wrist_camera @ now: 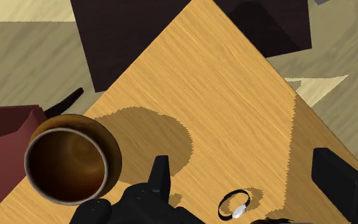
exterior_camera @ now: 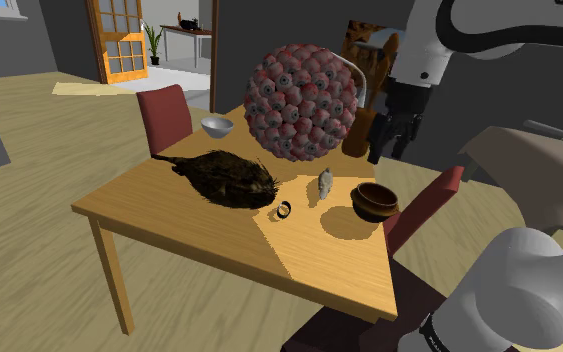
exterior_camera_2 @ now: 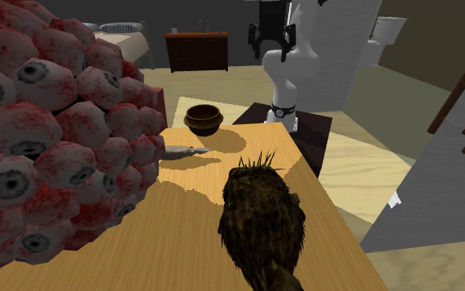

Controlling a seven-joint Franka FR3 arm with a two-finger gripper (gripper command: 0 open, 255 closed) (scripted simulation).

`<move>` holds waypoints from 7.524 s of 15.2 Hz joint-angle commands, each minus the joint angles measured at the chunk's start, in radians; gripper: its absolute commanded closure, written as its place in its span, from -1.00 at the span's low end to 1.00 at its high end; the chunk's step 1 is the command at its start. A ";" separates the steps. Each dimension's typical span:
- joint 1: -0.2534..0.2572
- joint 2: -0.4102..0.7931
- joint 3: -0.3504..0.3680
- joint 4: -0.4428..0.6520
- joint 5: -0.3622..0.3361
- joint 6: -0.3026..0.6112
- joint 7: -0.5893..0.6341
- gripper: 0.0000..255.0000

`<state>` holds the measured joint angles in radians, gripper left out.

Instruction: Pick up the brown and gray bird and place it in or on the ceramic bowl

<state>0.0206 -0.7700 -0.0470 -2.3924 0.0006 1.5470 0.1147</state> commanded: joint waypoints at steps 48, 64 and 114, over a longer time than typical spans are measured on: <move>-0.229 1.055 -0.128 0.232 -0.029 0.986 0.310 -1.00; -0.224 0.998 -0.133 0.246 -0.040 0.915 0.314 1.00; -0.335 0.352 -0.240 -0.178 -0.209 0.714 0.203 1.00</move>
<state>-0.3129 -0.4245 -0.2833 -2.5614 -0.2066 2.2459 0.3194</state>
